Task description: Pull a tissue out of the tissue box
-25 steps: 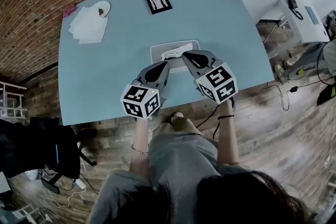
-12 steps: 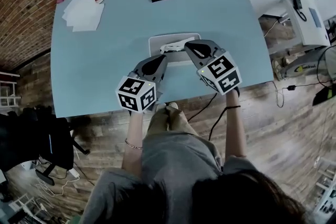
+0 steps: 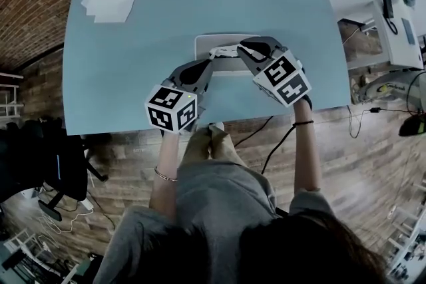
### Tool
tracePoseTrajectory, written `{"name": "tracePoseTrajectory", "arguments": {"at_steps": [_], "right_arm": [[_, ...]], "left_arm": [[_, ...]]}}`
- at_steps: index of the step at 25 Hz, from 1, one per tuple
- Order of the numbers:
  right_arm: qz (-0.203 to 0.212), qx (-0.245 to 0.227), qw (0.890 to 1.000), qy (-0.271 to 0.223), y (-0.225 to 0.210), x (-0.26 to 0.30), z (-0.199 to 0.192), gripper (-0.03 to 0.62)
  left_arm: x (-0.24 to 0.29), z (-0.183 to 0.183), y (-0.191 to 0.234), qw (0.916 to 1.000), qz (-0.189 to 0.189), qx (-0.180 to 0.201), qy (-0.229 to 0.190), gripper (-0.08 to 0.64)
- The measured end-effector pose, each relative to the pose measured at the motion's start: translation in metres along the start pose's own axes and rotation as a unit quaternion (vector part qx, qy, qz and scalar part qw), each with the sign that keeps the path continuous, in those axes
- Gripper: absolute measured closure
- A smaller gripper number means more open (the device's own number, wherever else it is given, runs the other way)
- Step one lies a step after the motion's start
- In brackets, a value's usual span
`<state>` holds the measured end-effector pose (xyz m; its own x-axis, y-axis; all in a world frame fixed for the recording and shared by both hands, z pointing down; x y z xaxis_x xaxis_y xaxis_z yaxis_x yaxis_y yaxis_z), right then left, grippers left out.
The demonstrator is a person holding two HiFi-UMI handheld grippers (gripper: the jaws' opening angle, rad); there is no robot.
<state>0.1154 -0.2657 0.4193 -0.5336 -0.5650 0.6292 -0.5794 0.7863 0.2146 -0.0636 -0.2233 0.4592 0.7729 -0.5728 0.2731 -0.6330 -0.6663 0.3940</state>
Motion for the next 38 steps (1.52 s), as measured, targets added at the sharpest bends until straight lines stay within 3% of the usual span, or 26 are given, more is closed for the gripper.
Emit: {"name": "tracePoseTrajectory", "arguments": {"at_steps": [15,27,32,38], "right_arm": [[0.026,-0.074,0.996,0.048,-0.002,0.024,-0.003,0.462],[0.059,-0.099,0.99,0.085,0.005,0.051,-0.006,0.459],[0.058,-0.103,0.989,0.094,0.008,0.055,-0.007,0.469],[0.056,-0.113,0.987,0.102,0.008,0.056,-0.005,0.581]], "left_arm": [[-0.002,-0.011,0.004,0.9999,0.01,-0.007,0.01,0.557],[-0.009,-0.014,0.013,0.9996,0.021,-0.014,0.012,0.557],[-0.01,-0.017,0.015,0.9995,0.022,-0.017,0.015,0.557],[-0.01,-0.016,0.017,0.9995,0.019,-0.018,0.016,0.557]]}}
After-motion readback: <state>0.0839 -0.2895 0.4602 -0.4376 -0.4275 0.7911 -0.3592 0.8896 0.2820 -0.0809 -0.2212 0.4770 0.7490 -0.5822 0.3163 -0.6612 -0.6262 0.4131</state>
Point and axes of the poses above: the fingertips, and each gripper's own axes: x forward along the fingers, y to its left, z out of its top, the point moved 9 cm from there along -x, backward along the fingers, and after that the axes turned 4 degrees about -z, right-handed, at the moved point
